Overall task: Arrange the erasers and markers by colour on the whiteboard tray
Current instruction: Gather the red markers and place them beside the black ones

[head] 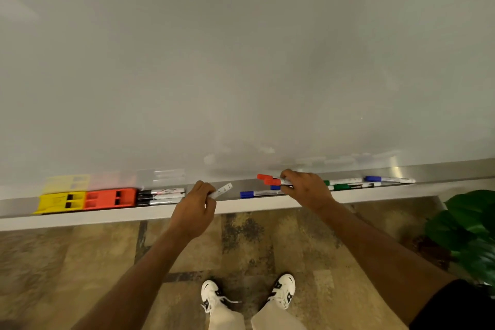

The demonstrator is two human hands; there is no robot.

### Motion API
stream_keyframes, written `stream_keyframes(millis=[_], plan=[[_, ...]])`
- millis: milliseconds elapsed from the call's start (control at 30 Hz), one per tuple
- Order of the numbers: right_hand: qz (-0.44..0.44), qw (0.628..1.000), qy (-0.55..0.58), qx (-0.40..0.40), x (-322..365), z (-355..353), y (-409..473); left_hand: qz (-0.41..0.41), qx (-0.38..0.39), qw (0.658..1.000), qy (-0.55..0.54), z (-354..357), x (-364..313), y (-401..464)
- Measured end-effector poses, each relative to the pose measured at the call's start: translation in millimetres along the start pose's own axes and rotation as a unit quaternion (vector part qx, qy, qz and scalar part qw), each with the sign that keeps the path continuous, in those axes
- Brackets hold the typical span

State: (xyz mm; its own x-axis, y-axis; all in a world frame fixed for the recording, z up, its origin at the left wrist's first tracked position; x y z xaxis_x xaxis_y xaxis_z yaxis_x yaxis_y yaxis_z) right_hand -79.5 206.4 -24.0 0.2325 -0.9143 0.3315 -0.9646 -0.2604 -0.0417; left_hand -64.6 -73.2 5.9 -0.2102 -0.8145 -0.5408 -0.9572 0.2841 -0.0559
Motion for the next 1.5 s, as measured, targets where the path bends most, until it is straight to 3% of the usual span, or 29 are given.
stream_keyframes(millis=[267, 500, 1067, 1267, 1500], plan=[[-0.036, 0.999, 0.004, 0.030, 127, 51, 44, -0.045, -0.043, 0.998, 0.001, -61, 87, -31], [-0.030, 0.995, -0.033, 0.094, 183, 105, 70, -0.045, -0.043, 0.998, 0.011, -95, 146, -50], [0.026, 0.991, -0.056, 0.120, 188, 133, 80, -0.044, -0.022, 0.999, -0.003, -100, 180, -55], [0.044, 0.993, 0.001, 0.108, 184, 125, 74, -0.042, -0.010, 0.999, -0.003, -91, 176, -46], [0.105, 0.986, 0.079, 0.100, 154, 109, 38, 0.017, 0.006, 1.000, -0.003, -66, 129, -16]])
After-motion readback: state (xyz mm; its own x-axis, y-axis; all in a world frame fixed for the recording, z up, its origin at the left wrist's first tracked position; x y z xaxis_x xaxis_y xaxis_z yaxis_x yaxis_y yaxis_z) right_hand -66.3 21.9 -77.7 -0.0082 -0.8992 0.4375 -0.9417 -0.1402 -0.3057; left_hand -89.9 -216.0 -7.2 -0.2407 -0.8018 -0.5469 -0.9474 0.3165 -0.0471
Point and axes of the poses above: each hand's wrist, its own y-axis towards the middle knuckle, its own z-axis out of the palm, x = y × z, the point moved 7 cm from there along y, towards the middle knuckle
